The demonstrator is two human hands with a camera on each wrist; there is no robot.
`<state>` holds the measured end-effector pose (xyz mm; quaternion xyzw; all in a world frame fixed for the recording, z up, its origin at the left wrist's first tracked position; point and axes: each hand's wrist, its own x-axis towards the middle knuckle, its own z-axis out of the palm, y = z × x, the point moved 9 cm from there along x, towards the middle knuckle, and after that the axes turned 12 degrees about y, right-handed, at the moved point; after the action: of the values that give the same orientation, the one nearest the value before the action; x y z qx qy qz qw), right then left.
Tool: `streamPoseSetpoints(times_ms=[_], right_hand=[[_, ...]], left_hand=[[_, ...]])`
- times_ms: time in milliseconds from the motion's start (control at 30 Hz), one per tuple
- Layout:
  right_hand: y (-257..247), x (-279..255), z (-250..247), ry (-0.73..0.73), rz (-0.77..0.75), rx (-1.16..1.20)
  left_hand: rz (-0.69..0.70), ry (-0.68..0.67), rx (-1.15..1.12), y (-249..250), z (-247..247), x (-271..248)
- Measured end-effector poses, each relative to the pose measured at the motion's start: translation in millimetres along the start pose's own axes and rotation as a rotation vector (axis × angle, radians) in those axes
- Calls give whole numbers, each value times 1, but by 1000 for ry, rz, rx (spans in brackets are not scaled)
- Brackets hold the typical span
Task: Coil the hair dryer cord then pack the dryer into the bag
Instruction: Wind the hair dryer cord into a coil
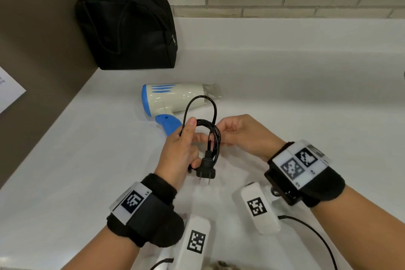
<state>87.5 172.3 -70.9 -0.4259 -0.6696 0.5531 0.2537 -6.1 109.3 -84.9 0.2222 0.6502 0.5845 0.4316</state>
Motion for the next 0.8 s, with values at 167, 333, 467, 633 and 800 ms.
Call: streamPoseSetpoints(times_ms=[167, 333, 467, 633, 800], right_hand=[[-34, -33, -7, 12, -266, -668], [-45, -73, 13, -35, -414, -1003], [-71, -86, 22, 155, -656, -1055], [-63, -72, 35, 140, -714, -1193], [-65, -80, 37, 81, -716, -973]], left_hand=[[-12, 8, -17, 0, -2, 2], [-72, 24, -90, -9, -3, 2], [-5, 30, -57, -2, 1, -1], [24, 33, -77, 7, 4, -5], [68, 86, 2, 7, -5, 2]])
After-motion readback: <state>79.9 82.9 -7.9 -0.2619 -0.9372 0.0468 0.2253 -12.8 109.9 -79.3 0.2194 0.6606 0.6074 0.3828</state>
